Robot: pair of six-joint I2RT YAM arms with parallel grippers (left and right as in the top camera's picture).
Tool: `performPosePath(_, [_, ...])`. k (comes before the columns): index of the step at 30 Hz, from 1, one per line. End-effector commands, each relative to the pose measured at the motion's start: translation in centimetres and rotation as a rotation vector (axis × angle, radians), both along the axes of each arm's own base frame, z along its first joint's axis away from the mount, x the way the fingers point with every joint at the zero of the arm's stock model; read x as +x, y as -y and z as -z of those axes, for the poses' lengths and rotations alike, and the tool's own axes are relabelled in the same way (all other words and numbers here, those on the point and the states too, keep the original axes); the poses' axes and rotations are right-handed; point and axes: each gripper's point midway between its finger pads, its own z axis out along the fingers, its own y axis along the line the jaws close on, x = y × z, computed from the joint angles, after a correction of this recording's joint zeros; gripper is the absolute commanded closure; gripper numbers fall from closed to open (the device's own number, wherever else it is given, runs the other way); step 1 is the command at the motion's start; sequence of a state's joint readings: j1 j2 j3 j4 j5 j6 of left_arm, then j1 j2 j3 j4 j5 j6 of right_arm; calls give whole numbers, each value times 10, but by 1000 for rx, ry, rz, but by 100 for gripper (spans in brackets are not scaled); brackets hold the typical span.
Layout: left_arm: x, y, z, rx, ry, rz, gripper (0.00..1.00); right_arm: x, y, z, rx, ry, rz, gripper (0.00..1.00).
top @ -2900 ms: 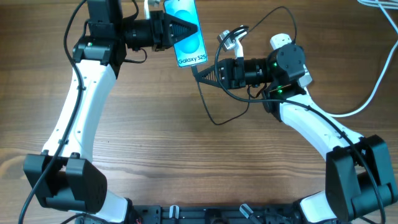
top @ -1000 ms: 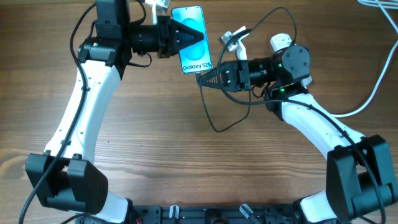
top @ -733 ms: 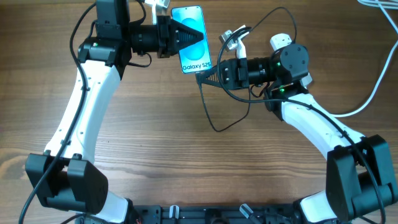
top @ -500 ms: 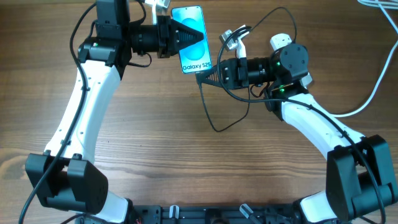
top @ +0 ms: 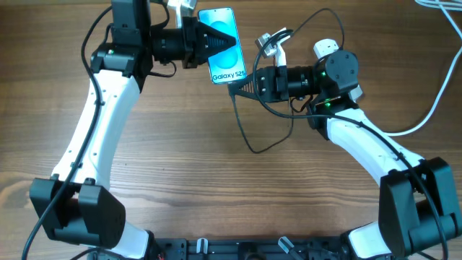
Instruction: Plug charger to phone and switch on socket
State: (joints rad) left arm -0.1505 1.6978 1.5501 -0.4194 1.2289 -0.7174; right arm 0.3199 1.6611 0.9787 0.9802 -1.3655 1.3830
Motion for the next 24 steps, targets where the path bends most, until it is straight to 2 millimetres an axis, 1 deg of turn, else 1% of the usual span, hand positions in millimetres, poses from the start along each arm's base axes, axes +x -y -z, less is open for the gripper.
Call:
performPosePath(1, [-9,2,-13,-23,3,24,96,0,0,-7,11,33,9,73])
performPosePath(3, [-9,2,-13,-23,3,24,96,-1,0,-7,9,34,2,79])
performPosePath(4, [-9,2,-13,-23,3,24,96,-2,0,-7,7,35,-5,80])
performPosePath(9, [-4,1,-10,-7,6,-3,96,-5,0,-6,1,27,-24,79])
performPosePath(10, [-4,0,-10,-5,6,-5,96,-5,0,-6,0,22,-24,75])
performPosePath(11, [-3,0,-10,-2,7,-11,96,-6,0,-5,-2,15,-28,69])
performPosePath(12, [-2,0,-9,0,7,-15,96,-6,0,-5,-3,16,-32,66])
performPosePath(15, [-2,0,-9,0,7,-15,96,-9,0,-4,-8,18,-48,66])
performPosePath(16, [-2,0,-9,0,7,-14,96,-9,0,-4,-8,18,-50,67])
performPosePath(20, [-2,0,-9,0,9,-15,96,-10,0,-4,-9,18,-53,81])
performPosePath(23, [-2,0,-10,-1,16,-15,96,-10,0,-4,-9,19,-54,81])
performPosePath(24, [-2,0,-10,-1,15,-15,96,-10,0,-4,-9,19,-54,85])
